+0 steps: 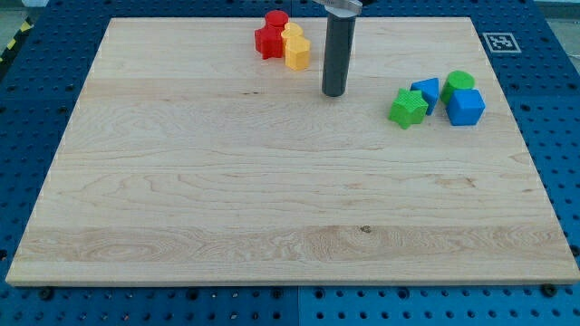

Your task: Move the green circle and blue cube left a bit

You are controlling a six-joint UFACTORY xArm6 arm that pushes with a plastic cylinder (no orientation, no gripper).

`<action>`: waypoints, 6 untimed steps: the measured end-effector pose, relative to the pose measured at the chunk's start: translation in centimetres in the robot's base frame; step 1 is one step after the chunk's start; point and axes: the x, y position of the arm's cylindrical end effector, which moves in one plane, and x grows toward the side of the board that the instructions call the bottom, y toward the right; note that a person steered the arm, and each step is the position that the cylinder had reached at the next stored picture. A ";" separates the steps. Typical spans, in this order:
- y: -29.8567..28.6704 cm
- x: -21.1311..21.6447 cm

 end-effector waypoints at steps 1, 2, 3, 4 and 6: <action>0.7 -1.4; 3.6 -3.1; 8.6 -4.4; 15.7 -5.4; 19.0 -3.3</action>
